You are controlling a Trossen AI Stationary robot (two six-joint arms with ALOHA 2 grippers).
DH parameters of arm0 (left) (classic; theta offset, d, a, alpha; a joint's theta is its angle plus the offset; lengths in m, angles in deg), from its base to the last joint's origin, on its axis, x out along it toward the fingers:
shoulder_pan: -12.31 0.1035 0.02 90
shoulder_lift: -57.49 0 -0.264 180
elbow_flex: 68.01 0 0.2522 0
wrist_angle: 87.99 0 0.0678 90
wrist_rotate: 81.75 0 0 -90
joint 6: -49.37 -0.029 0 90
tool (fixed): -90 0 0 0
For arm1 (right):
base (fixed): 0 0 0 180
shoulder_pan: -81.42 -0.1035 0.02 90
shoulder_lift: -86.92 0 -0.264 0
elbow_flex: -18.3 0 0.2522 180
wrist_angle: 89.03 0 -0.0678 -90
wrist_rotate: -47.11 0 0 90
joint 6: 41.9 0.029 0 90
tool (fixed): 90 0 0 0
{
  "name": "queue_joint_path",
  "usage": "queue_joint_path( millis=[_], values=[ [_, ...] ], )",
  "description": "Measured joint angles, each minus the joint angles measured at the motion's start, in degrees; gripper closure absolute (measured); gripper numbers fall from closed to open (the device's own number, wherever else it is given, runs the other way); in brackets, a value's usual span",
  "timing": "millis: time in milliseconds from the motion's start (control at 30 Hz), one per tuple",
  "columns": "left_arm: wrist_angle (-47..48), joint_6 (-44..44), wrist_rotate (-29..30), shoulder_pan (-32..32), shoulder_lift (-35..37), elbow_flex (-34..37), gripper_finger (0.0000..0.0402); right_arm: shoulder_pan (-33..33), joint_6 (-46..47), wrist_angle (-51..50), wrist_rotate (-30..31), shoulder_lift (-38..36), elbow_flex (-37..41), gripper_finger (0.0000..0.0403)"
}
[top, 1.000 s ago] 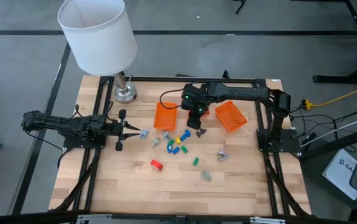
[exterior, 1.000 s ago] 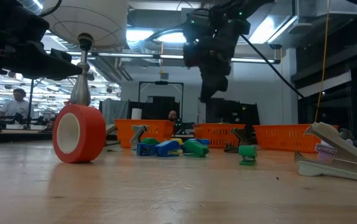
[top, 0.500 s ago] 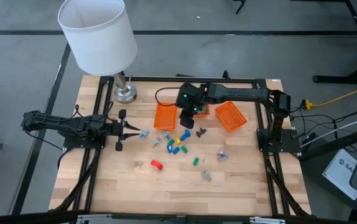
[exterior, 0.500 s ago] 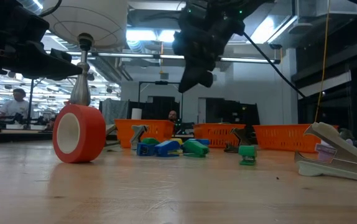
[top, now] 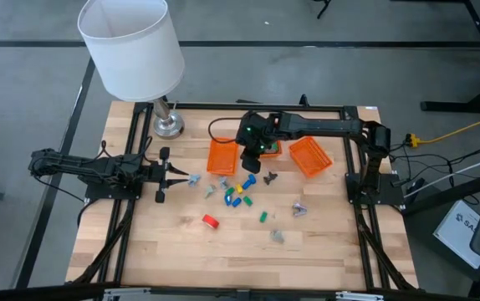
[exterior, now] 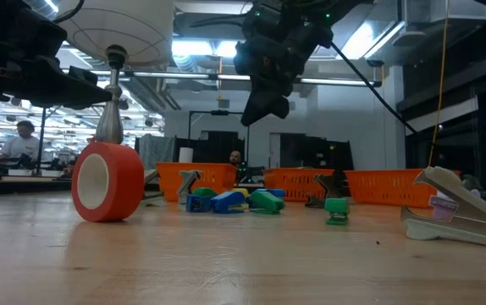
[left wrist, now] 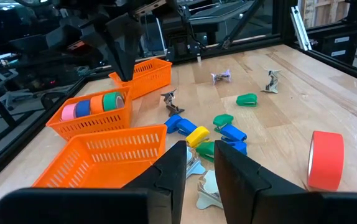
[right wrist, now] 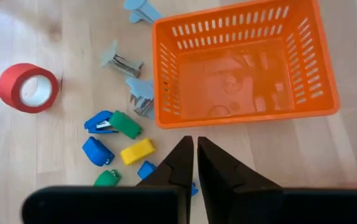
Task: Pick and place Stapler, Stapler remover, tape
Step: Put the red adhesive tape into the middle orange bin
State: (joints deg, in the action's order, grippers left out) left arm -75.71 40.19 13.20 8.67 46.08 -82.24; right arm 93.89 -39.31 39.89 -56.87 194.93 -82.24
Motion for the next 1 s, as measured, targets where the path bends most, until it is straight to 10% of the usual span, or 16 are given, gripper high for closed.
queue_joint_path(
  millis=[1000],
  values=[
    [0.0, 0.01, -0.02, 0.0, 0.01, 0.0, 0.0323, -3.17, -12.25, 3.19, 1.56, 0.0, 0.0, 0.0395]
  ],
)
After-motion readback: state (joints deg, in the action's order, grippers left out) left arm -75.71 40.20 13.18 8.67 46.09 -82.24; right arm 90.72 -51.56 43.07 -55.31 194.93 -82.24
